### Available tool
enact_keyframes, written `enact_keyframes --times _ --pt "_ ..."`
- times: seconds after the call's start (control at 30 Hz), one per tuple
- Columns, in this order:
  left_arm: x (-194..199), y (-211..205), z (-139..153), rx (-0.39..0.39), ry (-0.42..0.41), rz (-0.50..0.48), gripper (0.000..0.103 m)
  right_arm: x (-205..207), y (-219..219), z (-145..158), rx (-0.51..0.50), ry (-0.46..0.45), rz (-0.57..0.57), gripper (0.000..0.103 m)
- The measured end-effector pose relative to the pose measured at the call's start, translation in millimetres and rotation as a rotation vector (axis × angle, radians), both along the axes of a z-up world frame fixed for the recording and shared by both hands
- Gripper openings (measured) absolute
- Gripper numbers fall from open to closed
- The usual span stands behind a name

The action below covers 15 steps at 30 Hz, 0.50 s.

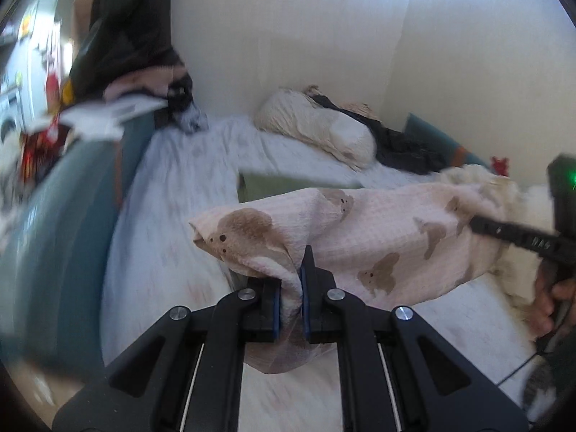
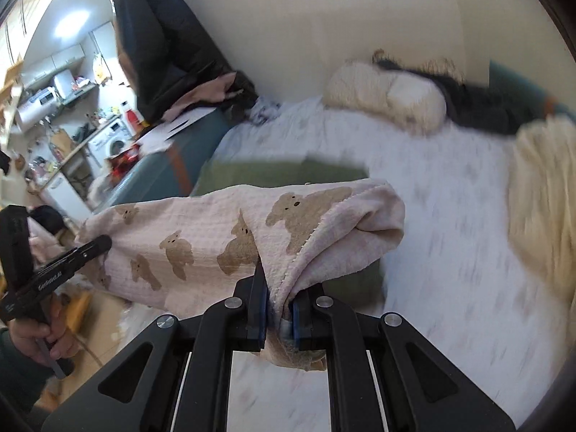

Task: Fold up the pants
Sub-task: 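Lift the bundle with both tools and carry it toward the green clothes stack, then lower the pants onto the green clothes stack and open both tools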

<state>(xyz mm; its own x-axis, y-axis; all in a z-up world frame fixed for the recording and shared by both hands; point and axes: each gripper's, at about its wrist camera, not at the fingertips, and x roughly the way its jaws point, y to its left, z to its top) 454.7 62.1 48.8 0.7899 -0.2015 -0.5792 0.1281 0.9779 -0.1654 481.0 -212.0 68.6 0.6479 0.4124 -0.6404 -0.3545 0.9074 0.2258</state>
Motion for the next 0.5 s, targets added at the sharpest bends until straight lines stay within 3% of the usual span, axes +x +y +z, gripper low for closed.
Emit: enact_keyframes --times 0.07,0.13,0.17,0.2,0.23,0.27,0.3,0.37,0.5 --pt "42.0 -6.3 -4.4 0.041 -0.015 0.003 0.008 43.6 8.8 -1.6 -0.039 -0.018 -0.028 0.01" --pt "76.1 -17.3 -19.1 0.116 -0.012 0.003 0.016 87.9 17.1 -17.4 -0.09 0.028 -0.087 0.013" --pt "90.8 -22.8 -32.1 0.178 0.028 0.034 0.021 108.8 21.6 -32.1 -0.155 0.083 -0.156 0.025" --pt "102.8 -26.2 -45.9 0.235 0.088 0.069 0.034 118.5 24.9 -39.5 -0.204 0.108 -0.196 0.034" --pt "117.3 -25.5 -66.6 0.296 0.178 0.15 0.053 123.7 29.1 -46.1 -0.25 0.103 -0.226 0.035" --pt "123.7 -20.8 -77.9 0.313 0.229 0.207 0.06 126.9 31.6 -54.1 -0.313 0.09 -0.258 0.054" --pt "124.7 -15.2 -81.9 0.31 0.235 0.235 0.067 131.5 30.7 -63.5 -0.402 0.101 -0.323 0.072" --pt "118.9 4.7 -83.6 0.301 0.214 0.348 0.07 132.3 17.7 -73.9 -0.496 0.117 -0.426 0.073" --pt "75.1 44.7 -69.1 0.197 0.131 0.458 0.073 105.1 -12.2 -67.9 -0.319 0.126 -0.41 0.073"
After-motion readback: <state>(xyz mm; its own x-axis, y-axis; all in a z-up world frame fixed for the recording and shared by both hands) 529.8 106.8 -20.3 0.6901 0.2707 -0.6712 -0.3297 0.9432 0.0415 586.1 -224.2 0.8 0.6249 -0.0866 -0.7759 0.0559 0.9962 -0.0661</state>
